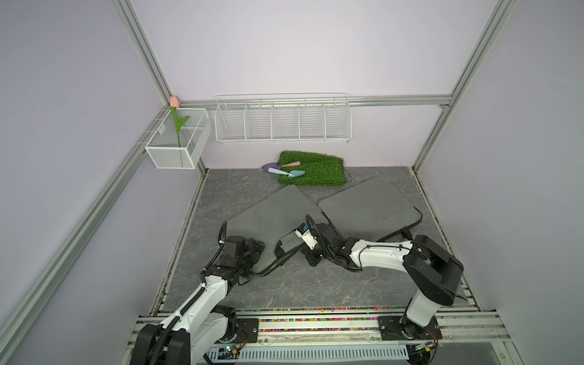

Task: Put the mouse into the laptop bag
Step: Zip the zipper on the zippered laptop bag.

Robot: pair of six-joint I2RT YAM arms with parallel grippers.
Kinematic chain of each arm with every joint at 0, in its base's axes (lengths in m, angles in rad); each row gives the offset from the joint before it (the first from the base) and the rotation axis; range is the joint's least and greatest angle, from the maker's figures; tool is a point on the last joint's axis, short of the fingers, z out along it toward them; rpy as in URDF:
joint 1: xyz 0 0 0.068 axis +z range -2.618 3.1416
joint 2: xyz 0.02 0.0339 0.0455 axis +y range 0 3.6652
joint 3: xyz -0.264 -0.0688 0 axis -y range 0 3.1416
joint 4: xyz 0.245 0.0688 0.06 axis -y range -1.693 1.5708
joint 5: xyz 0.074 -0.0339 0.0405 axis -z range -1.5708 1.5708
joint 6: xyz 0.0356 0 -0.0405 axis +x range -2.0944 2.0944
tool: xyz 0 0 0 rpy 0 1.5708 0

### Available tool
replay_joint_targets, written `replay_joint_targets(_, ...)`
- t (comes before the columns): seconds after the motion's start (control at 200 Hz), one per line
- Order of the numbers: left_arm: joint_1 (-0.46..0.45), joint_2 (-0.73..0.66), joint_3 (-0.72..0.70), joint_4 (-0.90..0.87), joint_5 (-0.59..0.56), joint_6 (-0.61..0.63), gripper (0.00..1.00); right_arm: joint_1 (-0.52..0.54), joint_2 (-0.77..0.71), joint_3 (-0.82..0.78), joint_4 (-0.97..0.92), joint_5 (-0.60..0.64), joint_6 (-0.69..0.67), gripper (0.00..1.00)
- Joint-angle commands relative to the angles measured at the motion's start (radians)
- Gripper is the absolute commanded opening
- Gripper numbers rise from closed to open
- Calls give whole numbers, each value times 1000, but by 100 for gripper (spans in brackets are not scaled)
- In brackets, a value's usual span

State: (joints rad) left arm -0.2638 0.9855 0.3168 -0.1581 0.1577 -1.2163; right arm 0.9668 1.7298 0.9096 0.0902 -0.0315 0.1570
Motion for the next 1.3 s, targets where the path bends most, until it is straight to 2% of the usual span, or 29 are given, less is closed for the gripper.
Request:
replay_joint_targets(0.0, -28, 25, 16, 106, -6, -51, 99, 134, -13, 56, -26, -26, -12, 6)
replay_joint_targets(0.17, -41, 12, 37, 97, -41, -53, 99, 261, 79, 148, -9, -19, 35, 6)
replay_joint_targets(0.495, -41, -14, 45, 68, -57, -47, 99, 284, 246, 305, 50, -80, 118, 6)
replay_joint_targets(0.57, -41, -57, 81, -23, -110, -17, 98, 293, 263, 333, 48, -78, 119, 6)
replay_joint_targets(0.675, -35, -163, 130, -192, -255, 10, 98, 290, 239, 291, 70, -67, 122, 6)
replay_joint_targets(0.79, 46, -293, 193, -379, -334, 26, 100, 269, 181, 194, 115, -53, 134, 6)
replay_joint_targets(0.87, 138, -323, 226, -430, -311, 47, 100, 252, 147, 126, 140, -47, 138, 6)
replay_joint_targets(0.965, 220, -276, 230, -375, -210, 67, 100, 214, 103, 36, 187, -56, 152, 6)
replay_joint_targets(1.03, 253, -182, 244, -342, -164, 72, 100, 188, 73, -14, 200, -51, 155, 6)
replay_joint_targets(1.2, 268, 37, 313, -187, -97, 124, 100, 116, -17, -155, 195, -17, 153, 6)
replay_joint_targets(1.295, 268, 114, 350, -126, -42, 204, 100, 63, -79, -215, 161, 9, 150, 6)
